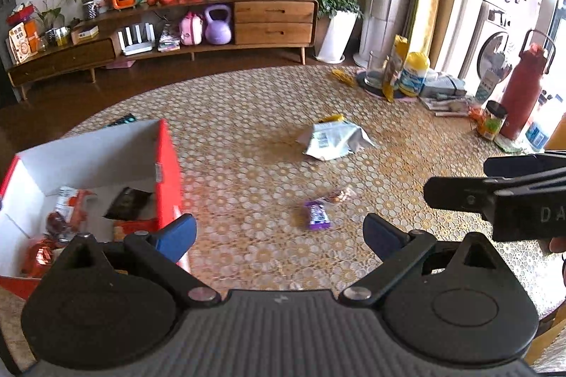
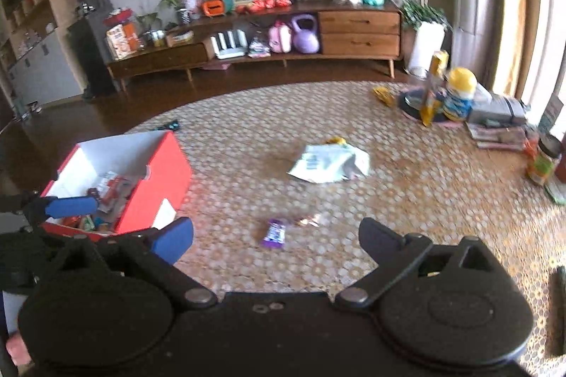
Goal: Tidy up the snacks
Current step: 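Move both tools back from the box toward the purple candy bar, then grasp the purple candy bar with the left tool while the right tool grasps the clear candy packet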
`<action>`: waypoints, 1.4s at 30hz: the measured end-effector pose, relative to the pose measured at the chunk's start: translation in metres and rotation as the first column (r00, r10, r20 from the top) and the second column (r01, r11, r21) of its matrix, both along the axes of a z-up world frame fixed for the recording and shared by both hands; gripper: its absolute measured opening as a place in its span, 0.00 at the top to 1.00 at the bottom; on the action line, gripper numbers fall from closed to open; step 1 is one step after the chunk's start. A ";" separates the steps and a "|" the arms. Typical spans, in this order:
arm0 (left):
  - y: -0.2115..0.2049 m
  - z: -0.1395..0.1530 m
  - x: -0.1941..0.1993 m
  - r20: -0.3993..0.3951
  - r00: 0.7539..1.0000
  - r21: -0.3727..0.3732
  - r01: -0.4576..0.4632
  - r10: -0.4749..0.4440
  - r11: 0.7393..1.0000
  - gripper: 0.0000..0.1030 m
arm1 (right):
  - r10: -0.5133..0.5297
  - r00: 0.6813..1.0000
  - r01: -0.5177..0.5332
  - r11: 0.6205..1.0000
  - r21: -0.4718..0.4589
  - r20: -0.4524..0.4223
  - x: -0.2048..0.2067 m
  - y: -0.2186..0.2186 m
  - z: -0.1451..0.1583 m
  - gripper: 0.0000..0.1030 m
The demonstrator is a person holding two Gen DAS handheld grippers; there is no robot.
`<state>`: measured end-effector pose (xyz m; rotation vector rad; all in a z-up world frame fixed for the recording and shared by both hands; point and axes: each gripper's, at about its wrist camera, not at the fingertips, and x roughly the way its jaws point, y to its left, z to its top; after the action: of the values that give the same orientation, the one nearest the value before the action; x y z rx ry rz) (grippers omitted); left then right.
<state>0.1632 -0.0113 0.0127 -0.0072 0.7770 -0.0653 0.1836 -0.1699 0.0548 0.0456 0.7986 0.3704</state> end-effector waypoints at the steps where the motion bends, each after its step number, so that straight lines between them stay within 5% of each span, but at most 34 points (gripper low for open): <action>1: -0.005 -0.005 0.004 -0.005 1.000 0.005 0.000 0.000 1.000 0.02 | -0.008 1.000 0.008 1.000 0.000 -0.011 0.004 -0.003 -0.004 0.07; 5: -0.016 -0.024 0.018 -0.031 1.000 0.011 0.003 -0.002 1.000 0.02 | -0.018 0.999 0.018 1.000 0.004 -0.049 0.017 -0.011 -0.019 0.20; 19: -0.020 -0.087 0.086 -0.154 0.986 -0.031 -0.065 0.060 0.997 0.02 | -0.051 0.987 0.048 0.999 -0.021 -0.152 0.096 -0.015 -0.065 0.23; 29: -0.028 -0.118 0.103 -0.145 0.988 -0.030 -0.060 0.055 0.998 0.04 | -0.114 0.938 0.129 0.991 0.023 -0.327 0.130 0.005 -0.107 0.44; 35: -0.029 -0.124 0.110 -0.140 0.989 -0.045 -0.045 0.039 0.998 0.20 | -0.148 0.899 0.199 0.977 0.082 -0.412 0.142 0.009 -0.122 0.62; 42: -0.033 -0.131 0.115 -0.144 0.990 -0.053 -0.013 0.005 0.999 0.36 | -0.159 0.869 0.235 0.966 0.108 -0.468 0.154 0.019 -0.133 0.68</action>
<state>0.2777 -0.0443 -0.1180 -0.0674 0.9196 -0.0777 0.3376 -0.1508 -0.0787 0.3784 1.2182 0.2282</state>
